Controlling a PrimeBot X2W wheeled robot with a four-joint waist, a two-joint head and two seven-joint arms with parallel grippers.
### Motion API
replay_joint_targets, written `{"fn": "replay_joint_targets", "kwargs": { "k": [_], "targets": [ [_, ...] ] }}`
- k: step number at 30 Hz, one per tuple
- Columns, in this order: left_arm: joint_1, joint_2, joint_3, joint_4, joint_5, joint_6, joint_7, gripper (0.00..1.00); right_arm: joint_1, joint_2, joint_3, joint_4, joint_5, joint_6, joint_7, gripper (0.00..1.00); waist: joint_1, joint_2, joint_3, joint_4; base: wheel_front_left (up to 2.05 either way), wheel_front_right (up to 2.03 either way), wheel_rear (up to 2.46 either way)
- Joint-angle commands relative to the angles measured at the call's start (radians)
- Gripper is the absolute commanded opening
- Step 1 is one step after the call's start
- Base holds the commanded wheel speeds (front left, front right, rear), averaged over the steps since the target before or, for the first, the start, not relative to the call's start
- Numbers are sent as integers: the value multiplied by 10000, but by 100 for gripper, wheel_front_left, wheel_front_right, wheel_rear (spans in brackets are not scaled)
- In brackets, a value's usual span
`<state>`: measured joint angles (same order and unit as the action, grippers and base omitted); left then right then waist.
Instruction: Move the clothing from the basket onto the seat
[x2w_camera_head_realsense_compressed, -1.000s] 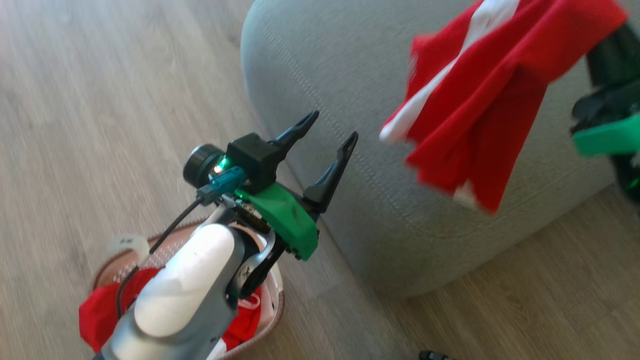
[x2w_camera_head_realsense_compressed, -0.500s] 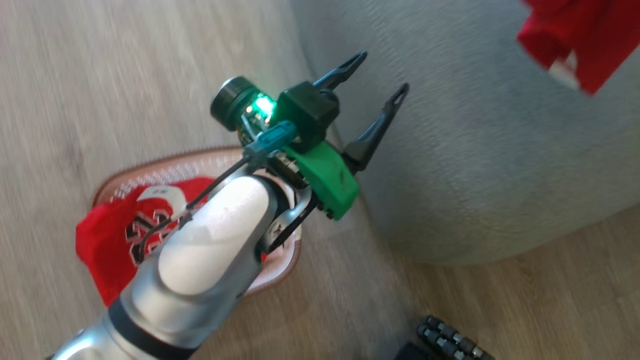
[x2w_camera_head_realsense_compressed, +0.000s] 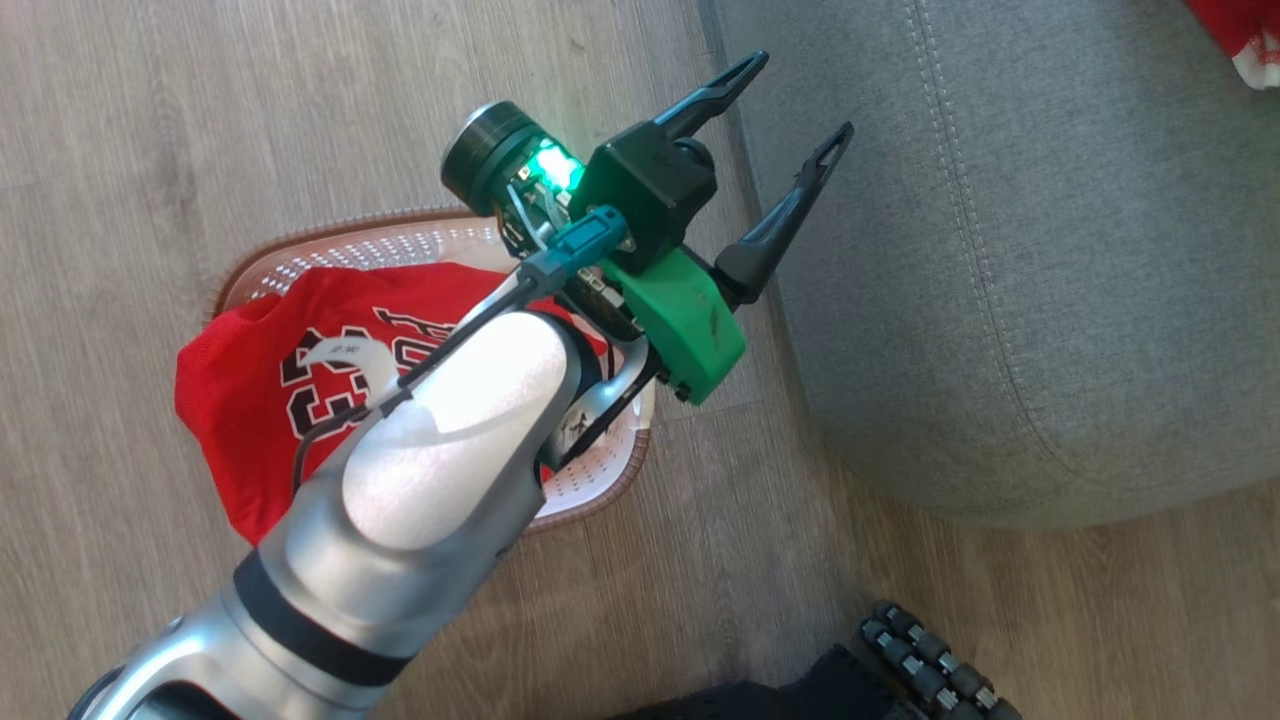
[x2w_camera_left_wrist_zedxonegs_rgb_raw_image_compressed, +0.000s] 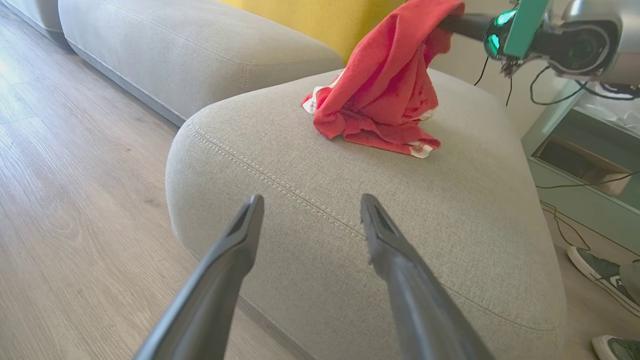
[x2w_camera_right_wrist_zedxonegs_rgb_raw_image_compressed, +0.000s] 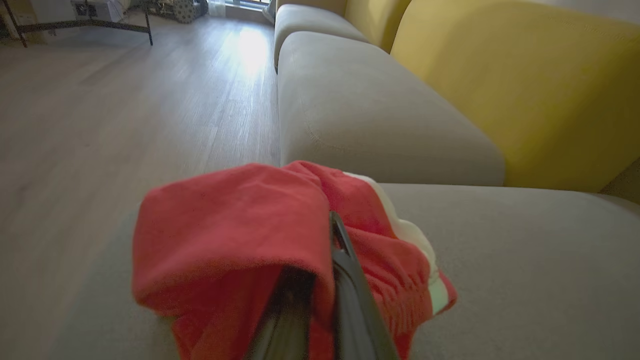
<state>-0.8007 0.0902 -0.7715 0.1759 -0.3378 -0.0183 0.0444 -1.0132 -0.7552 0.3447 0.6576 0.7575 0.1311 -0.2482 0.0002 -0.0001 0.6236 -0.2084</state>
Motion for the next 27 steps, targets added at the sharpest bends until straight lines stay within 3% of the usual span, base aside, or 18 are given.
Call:
{"fn": "replay_joint_targets", "kwargs": {
  "k": [1, 5, 10, 11, 12, 13, 21, 27],
  "targets": [
    [-331, -112, 120, -268, -9, -12, -127, 100, 295, -363, 540, 223, 310, -4, 495, 0, -2, 1, -16, 29, 0, 0, 0],
    [-322, -125, 139, -112, -87, 43, -238, 100, 247, -459, 1802, 988, 1395, -4, 2067, 0, -2, 1, -86, 66, 0, 0, 0],
    [-260, -131, 122, 13, -190, 50, -327, 100, 124, -484, 2656, 1442, 2048, -4, 2801, 3, -2, 1, -291, 125, 0, 0, 0],
    [-237, -128, 128, 34, -213, 60, -351, 100, 95, -496, 2788, 1503, 2142, -4, 2855, 40, -2, 1, -366, 140, 0, 0, 0],
    [-210, -124, 133, 46, -233, 73, -379, 100, 56, -505, 2906, 1570, 2221, -4, 2878, 96, -2, 1, -454, 157, 0, 0, 0],
    [-176, -114, 142, 58, -256, 85, -414, 100, 17, -520, 3017, 1633, 2266, -4, 2857, 100, -2, 1, -561, 170, 0, 0, 0],
    [346, 75, 312, 123, -575, 189, -699, 100, -38, -587, 3782, 1976, 2523, -4, 2763, 100, -2, 1, -1650, 156, 0, 0, 0],
    [1077, 375, 586, 66, -963, 332, -1022, 100, 113, -923, 4498, 1558, 2603, -4, 2498, 100, -2, 1, -2817, 128, 0, 0, 0]
  ]
}}
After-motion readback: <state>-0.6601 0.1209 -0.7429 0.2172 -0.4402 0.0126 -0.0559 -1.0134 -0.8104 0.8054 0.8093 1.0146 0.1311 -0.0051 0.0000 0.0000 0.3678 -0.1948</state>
